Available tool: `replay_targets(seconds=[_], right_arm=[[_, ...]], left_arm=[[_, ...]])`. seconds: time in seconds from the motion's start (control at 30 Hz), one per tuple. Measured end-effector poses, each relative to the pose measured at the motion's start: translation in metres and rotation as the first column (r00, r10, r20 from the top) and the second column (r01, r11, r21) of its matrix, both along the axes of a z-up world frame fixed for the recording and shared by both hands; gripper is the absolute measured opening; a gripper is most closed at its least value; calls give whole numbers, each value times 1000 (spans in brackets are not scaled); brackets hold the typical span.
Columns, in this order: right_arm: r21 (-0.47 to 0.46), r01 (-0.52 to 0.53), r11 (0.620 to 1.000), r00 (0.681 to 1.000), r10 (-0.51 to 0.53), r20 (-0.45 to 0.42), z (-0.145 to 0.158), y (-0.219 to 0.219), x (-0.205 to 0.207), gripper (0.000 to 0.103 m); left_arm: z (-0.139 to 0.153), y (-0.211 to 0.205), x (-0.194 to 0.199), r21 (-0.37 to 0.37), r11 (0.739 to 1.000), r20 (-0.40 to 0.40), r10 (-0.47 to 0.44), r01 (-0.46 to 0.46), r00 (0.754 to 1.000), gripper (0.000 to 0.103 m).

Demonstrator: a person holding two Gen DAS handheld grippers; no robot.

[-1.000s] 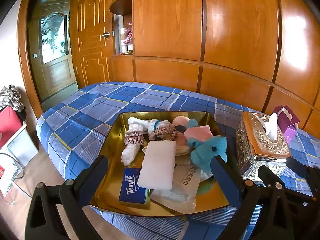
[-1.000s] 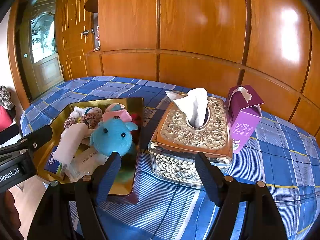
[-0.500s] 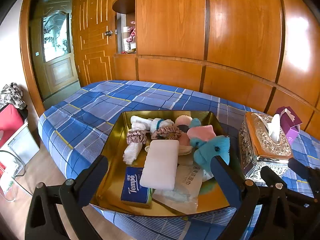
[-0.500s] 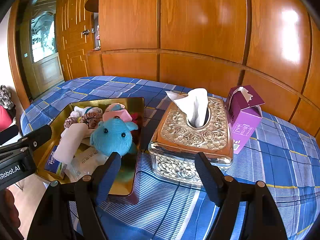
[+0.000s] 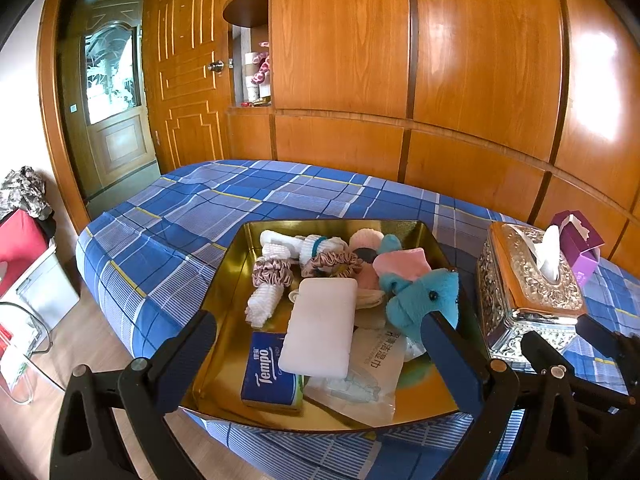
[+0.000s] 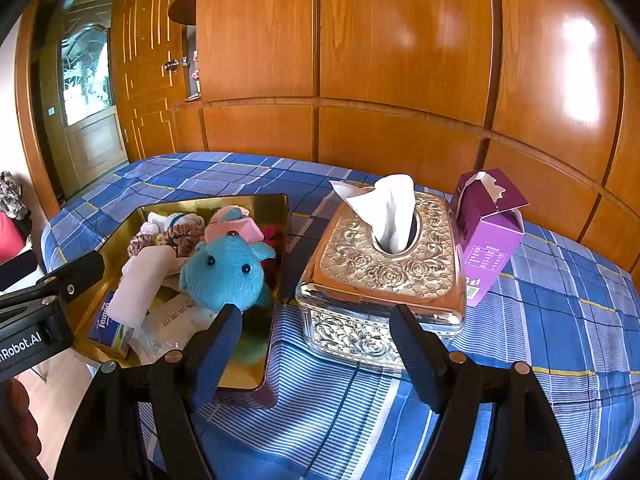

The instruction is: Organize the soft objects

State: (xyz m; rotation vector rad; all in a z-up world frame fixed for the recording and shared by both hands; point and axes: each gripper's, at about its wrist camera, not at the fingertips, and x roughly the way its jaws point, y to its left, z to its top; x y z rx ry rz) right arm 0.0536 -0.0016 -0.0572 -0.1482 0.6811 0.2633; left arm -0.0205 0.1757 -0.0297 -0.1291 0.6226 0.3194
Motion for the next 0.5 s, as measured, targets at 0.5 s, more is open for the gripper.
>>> replay_targets(seconds=[0.5], right_arm=[[1, 3, 1000, 1000, -3, 2, 0, -1, -1, 77]], left_arm=[[-1, 0, 0, -8, 1000, -4, -4, 4, 1000, 103]])
